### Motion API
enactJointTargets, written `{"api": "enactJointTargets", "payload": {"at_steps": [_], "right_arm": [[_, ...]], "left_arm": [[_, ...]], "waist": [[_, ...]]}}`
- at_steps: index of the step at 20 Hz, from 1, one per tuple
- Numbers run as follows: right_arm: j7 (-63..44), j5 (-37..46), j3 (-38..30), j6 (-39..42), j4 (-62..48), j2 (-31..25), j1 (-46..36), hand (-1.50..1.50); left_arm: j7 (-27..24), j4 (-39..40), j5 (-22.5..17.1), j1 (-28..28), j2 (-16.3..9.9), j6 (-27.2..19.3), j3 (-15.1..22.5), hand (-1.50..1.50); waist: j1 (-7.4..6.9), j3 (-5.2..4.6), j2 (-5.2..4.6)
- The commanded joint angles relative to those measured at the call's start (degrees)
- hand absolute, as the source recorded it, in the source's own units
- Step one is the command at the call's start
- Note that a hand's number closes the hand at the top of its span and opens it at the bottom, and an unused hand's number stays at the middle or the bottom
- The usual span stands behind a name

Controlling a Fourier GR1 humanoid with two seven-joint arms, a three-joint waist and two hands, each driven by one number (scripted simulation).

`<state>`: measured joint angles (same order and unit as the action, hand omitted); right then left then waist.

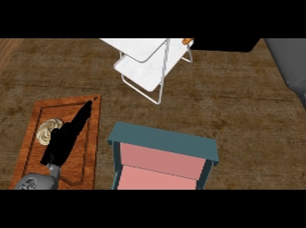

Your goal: Pick the sweet potato from the placemat and place it in the tiered shelf

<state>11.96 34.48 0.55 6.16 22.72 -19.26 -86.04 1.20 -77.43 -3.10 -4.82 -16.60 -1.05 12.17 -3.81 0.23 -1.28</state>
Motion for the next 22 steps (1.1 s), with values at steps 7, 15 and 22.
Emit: {"api": "enactJointTargets", "payload": {"at_steps": [7, 15, 22], "right_arm": [[2.8, 4.2, 2.1, -4.4, -9.6, 7.3, -2.9, 1.50], [0.6, -4.9, -7.0, 4.2, -15.0, 12.4, -2.1, 1.50], [-3.4, -17.7, -20.1, 9.9, -18.1, 12.5, -2.2, -1.50]], "left_arm": [[0.2, 2.8, 0.0, -2.7, 0.5, 1.6, -0.5, 0.00], [1.1, 1.0, 0.9, -2.1, 1.3, 1.3, 1.0, 0.00], [1.0, -0.2, 1.3, 0.0, 1.1, 1.1, 1.3, 0.00]], "waist": [[-1.49, -0.36, -0.93], [-2.74, -0.25, -1.45], [-3.42, -0.19, -1.05]]}}
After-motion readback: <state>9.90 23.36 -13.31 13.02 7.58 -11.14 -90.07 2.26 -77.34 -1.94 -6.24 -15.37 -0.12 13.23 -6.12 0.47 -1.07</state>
